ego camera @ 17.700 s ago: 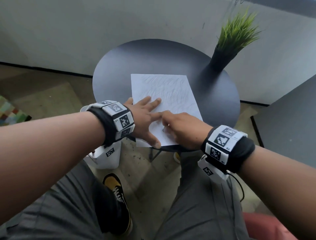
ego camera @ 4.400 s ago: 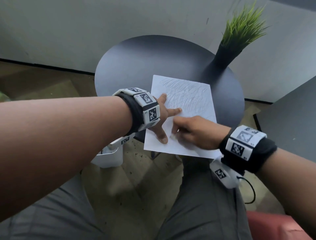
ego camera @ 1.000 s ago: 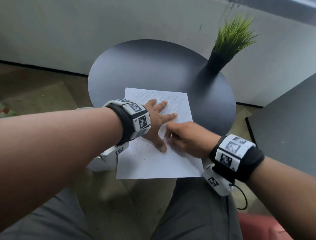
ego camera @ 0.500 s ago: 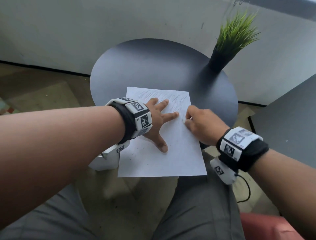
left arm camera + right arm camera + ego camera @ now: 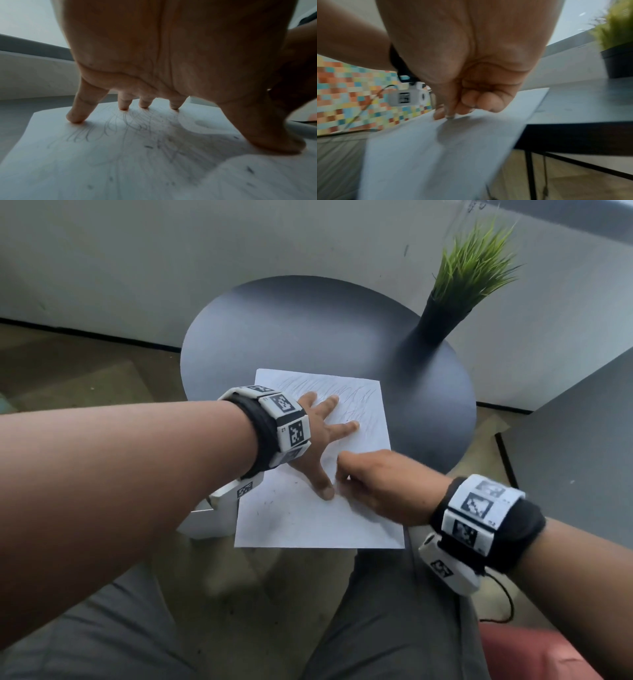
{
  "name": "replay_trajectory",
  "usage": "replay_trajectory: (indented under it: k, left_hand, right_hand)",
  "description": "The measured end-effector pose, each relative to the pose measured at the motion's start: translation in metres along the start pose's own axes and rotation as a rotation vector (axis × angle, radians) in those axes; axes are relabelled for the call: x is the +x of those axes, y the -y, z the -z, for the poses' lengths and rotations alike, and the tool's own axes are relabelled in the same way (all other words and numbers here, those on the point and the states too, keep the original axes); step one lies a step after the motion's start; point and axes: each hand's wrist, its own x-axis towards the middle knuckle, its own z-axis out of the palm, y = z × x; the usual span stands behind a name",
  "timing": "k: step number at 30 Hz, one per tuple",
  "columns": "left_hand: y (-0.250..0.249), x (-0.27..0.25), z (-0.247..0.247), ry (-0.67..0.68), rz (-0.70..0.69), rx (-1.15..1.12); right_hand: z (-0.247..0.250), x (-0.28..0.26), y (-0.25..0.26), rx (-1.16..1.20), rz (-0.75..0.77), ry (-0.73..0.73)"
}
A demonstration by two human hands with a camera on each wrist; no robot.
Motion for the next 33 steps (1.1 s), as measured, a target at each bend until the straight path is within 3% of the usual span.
replay_trajectory:
  k: [4,5,7,9,10,11,15,17,20,21,25,27,30,32,33]
  left_hand:
    - [-0.001,0.001,0.002,0.002,0.004,-0.036]
    - [-0.001,0.002,0.002,0.002,0.002,-0.041]
    - [-0.002,0.003,0.002,-0.002,-0.002,-0.037]
    - [-0.002,0.003,0.002,-0.004,0.002,-0.017]
    - [-0.003,0.003,0.002,-0.002,0.004,-0.013]
    - [-0.003,0.003,0.003,0.001,0.003,-0.015]
    - [-0.004,0.002,0.004,0.007,0.005,-0.033]
    - [-0.005,0.003,0.005,0.004,0.002,-0.019]
    - [-0.006,0.003,0.006,0.008,0.001,-0.003]
    - [-0.007,0.002,0.007,0.010,-0.001,-0.001]
    - [-0.007,0.002,0.008,0.014,0.003,-0.015]
    - [-0.007,0.003,0.007,0.011,0.002,-0.010]
    - [-0.007,0.003,0.006,0.015,0.005,0.006]
    - [-0.008,0.003,0.007,0.014,-0.002,-0.006]
    - [-0.008,0.004,0.007,0.011,-0.003,-0.014]
  right_hand:
    - [0.021,0.008,-0.043,0.060,-0.361,-0.162]
    - [0.019,0.009,-0.043,0.026,-0.380,-0.187]
    - [0.008,0.008,-0.025,-0.058,-0.250,-0.154]
    - [-0.001,0.000,-0.003,-0.047,-0.029,-0.017]
    - [0.001,-0.003,-0.004,-0.011,0.010,0.024]
    - [0.006,-0.002,-0.012,0.009,-0.015,0.016]
    - [0.020,0.006,-0.048,0.028,-0.356,-0.191]
    - [0.012,0.006,-0.033,-0.050,-0.268,-0.197]
    - [0.003,-0.004,-0.006,-0.010,-0.014,-0.024]
    - [0.007,-0.005,-0.011,0.007,-0.029,-0.010]
    - [0.021,0.006,-0.043,-0.002,-0.392,-0.174]
    - [0.011,0.007,-0.032,-0.069,-0.313,-0.177]
    - [-0.001,-0.002,-0.002,0.006,-0.021,-0.006]
    - [0.007,0.000,-0.013,0.026,-0.058,-0.011]
    - [0.015,0.004,-0.023,0.034,-0.169,-0.067]
